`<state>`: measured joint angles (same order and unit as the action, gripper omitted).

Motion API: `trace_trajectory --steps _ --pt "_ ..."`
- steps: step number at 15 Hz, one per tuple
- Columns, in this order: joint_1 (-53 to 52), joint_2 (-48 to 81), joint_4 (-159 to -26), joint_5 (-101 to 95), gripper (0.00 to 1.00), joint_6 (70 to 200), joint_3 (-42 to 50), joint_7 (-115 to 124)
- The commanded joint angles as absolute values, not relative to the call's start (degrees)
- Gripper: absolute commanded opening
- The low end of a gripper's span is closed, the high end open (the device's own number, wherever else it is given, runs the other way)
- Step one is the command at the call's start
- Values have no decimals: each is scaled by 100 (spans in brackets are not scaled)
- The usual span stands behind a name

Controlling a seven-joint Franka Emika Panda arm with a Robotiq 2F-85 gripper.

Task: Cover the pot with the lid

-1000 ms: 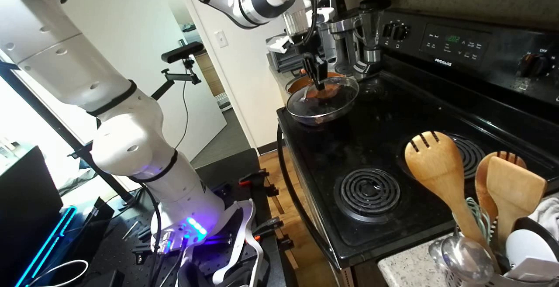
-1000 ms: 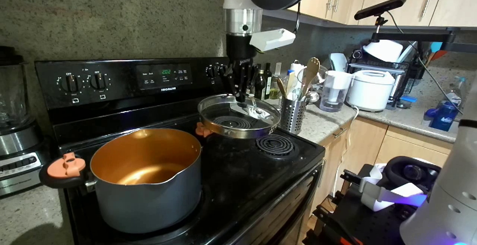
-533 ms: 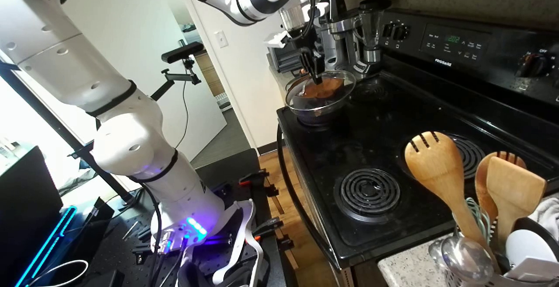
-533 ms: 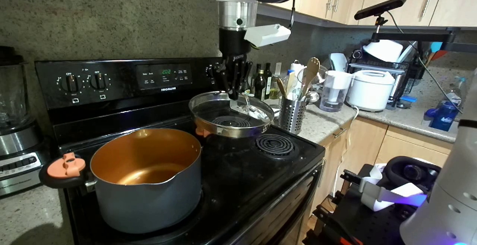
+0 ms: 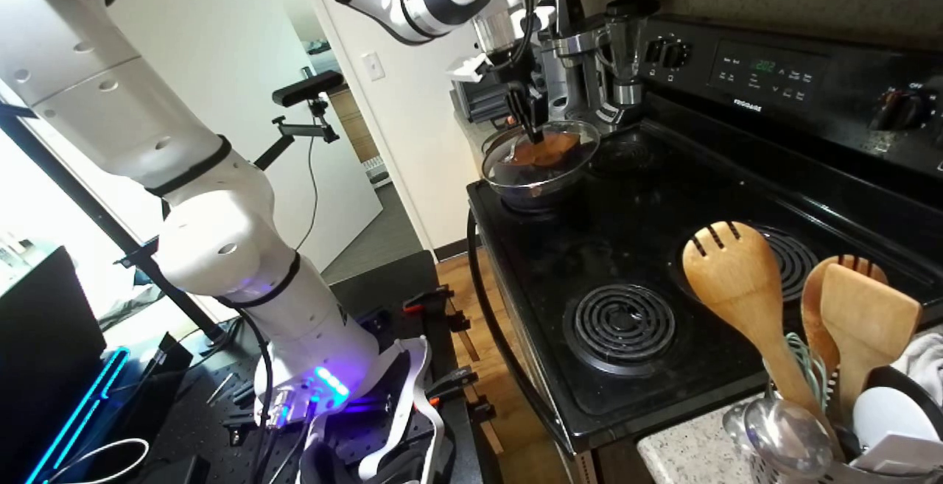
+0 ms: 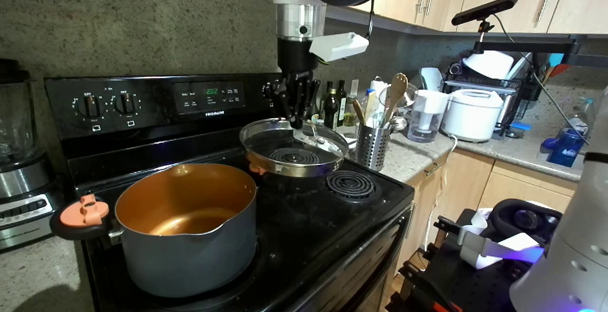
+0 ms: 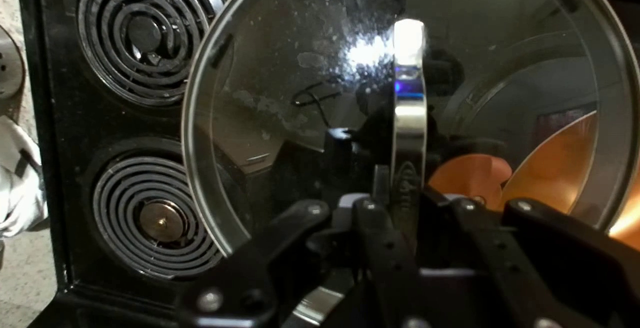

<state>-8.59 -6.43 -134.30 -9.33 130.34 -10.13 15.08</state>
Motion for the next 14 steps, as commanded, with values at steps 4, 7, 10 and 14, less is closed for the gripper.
trace_trajectory --steps 4,7,10,14 --pt "-847 -629 -13421 -926 9 13020 -1027 1501" --pt "-847 -629 -13421 -926 9 13020 -1027 1501" --pt "-847 -629 -13421 -926 9 13020 -1027 1501" --pt "-843 -580 -13358 -956 2 12994 -1032 1541"
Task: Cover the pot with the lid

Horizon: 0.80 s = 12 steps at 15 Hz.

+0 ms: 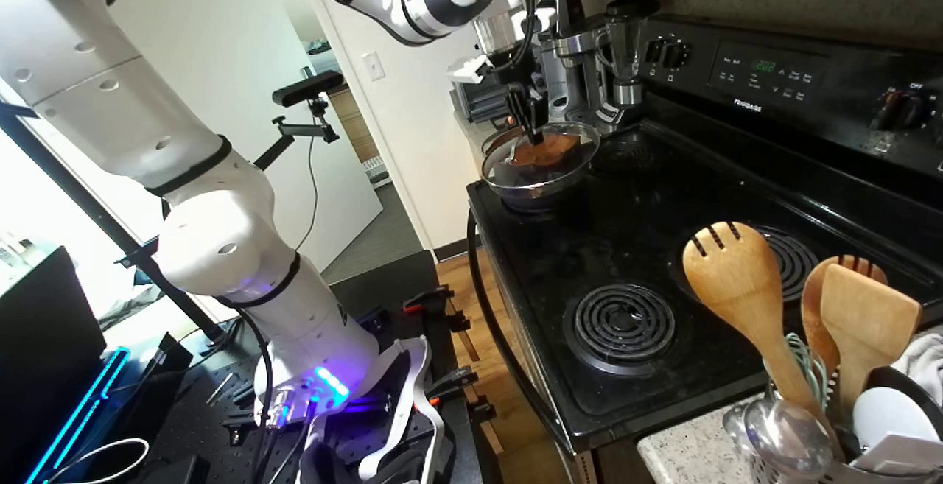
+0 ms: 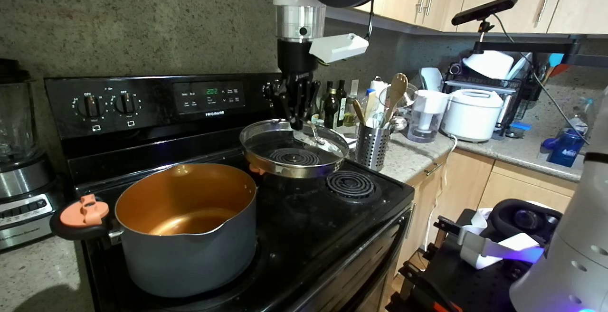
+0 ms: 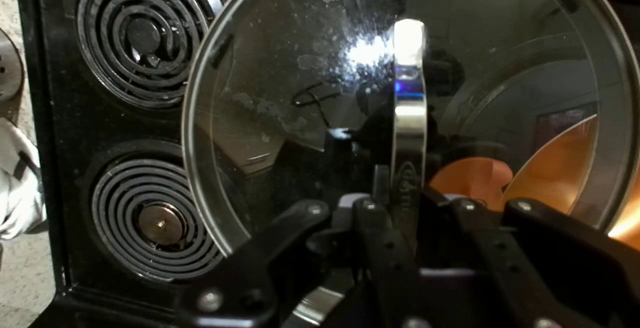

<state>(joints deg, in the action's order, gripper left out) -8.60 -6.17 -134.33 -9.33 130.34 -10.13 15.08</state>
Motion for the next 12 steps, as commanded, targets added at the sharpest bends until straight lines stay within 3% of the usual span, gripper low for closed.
trace_trajectory --steps 1,12 --pt "-849 -538 -13322 -948 2 12988 -1032 1520" --pt "-1012 -1093 -13337 -950 2 13025 -1132 1425"
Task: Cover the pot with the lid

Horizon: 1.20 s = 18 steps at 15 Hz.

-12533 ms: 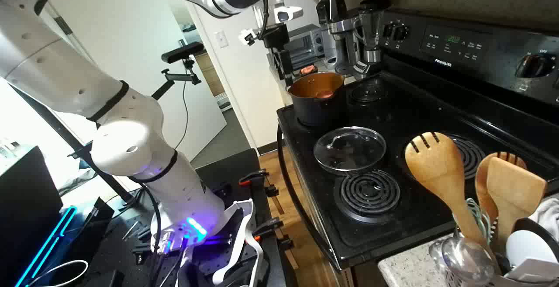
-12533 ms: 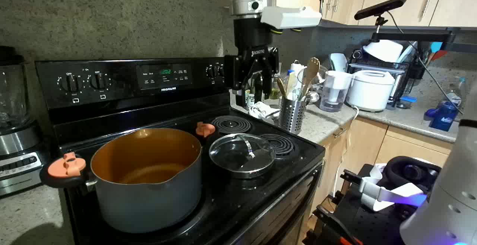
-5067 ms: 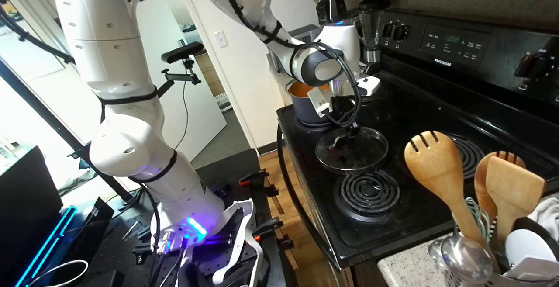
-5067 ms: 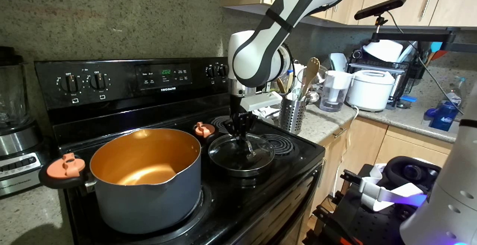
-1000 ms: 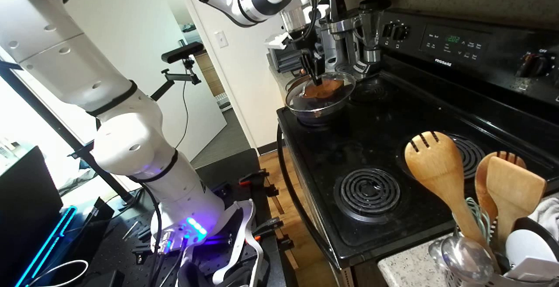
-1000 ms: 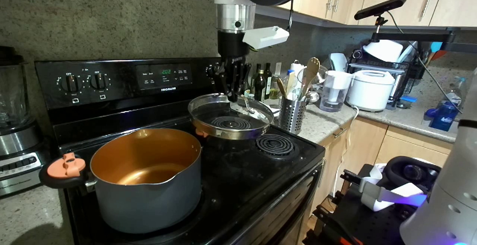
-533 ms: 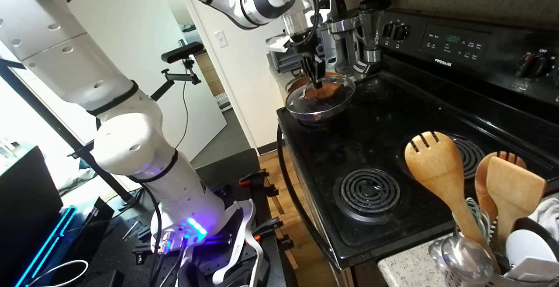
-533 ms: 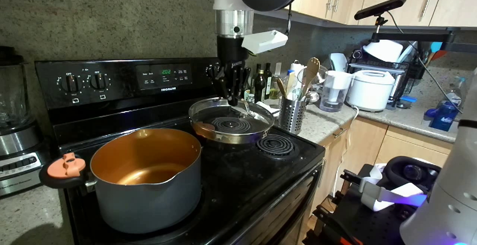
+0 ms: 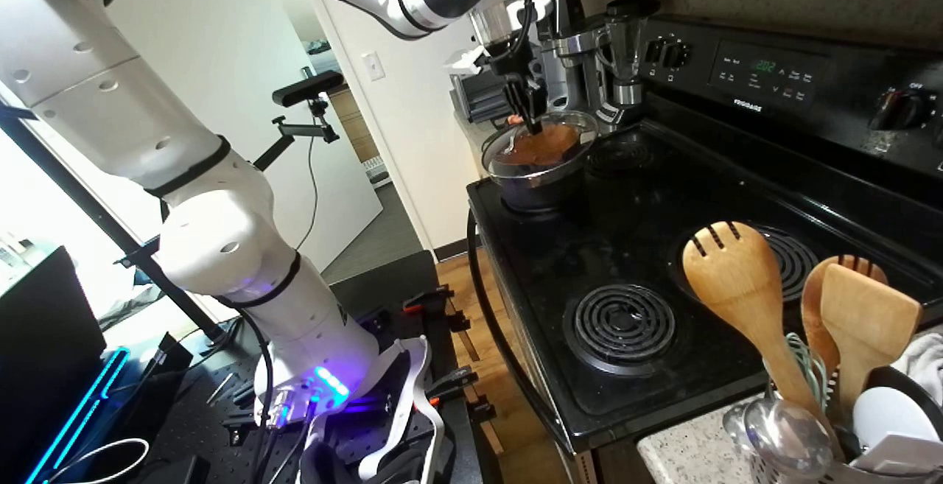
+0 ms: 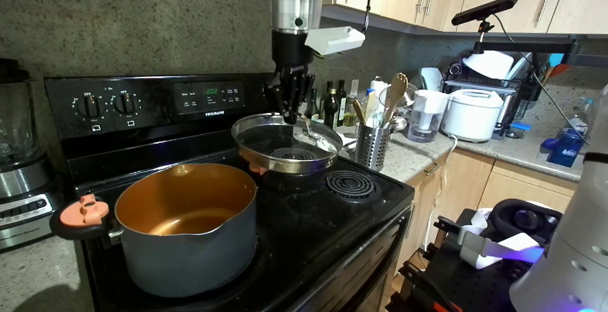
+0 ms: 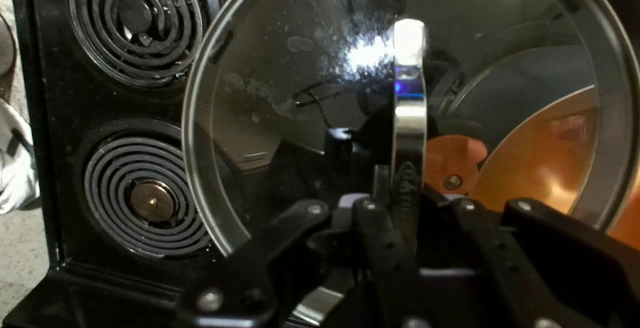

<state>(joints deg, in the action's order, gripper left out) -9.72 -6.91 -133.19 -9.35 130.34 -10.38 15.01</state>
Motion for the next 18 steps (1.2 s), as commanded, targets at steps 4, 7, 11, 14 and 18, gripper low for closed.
trace_trajectory --steps 4,7,11,14,18 --pt "-1114 -1187 -13228 -907 2 13265 -1278 1350" --pt "-1188 -1028 -13103 -914 2 13628 -1390 1290" --pt "-1306 -699 -12952 -902 2 14095 -1529 1225" --pt "-1408 -433 -12781 -910 2 14210 -1621 1134" --pt "-1551 -133 -12498 -873 2 14043 -1690 1077"
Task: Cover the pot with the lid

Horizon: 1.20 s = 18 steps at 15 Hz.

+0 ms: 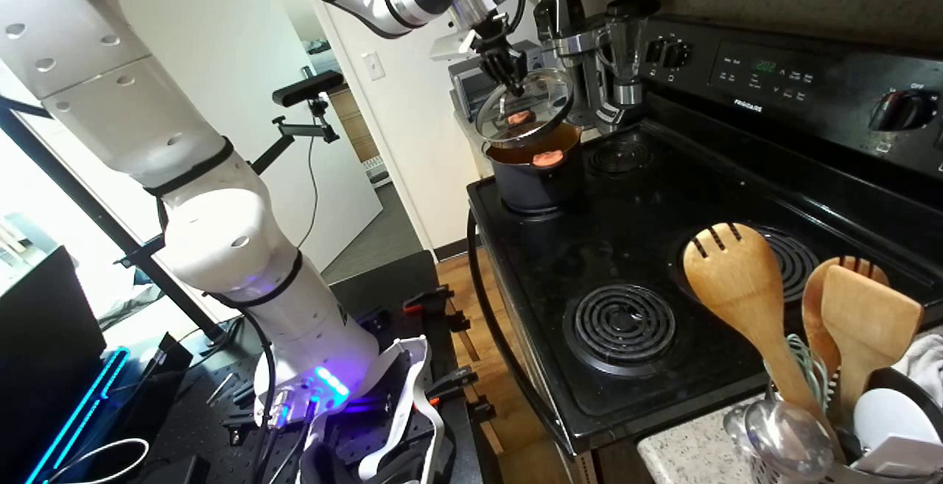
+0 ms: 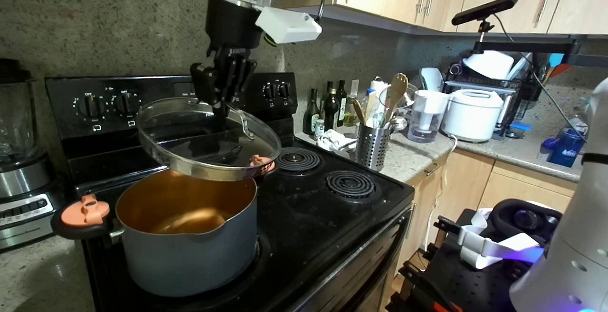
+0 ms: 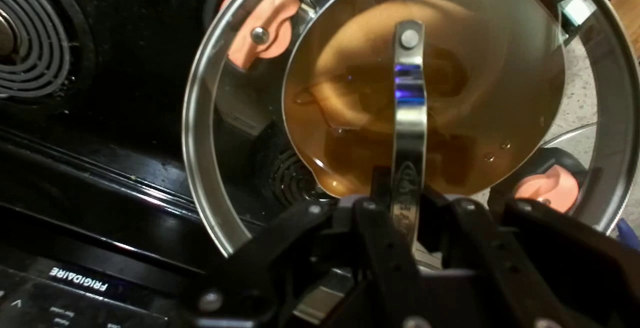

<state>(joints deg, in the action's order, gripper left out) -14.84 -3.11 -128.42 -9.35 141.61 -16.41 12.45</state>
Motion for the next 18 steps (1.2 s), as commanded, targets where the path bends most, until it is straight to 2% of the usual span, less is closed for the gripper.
trace_trajectory --steps 1,18 --pt "-1585 -97 -12443 -875 2 13984 -1708 1112" --pt "-1692 48 -11660 -786 2 12589 -1682 1279"
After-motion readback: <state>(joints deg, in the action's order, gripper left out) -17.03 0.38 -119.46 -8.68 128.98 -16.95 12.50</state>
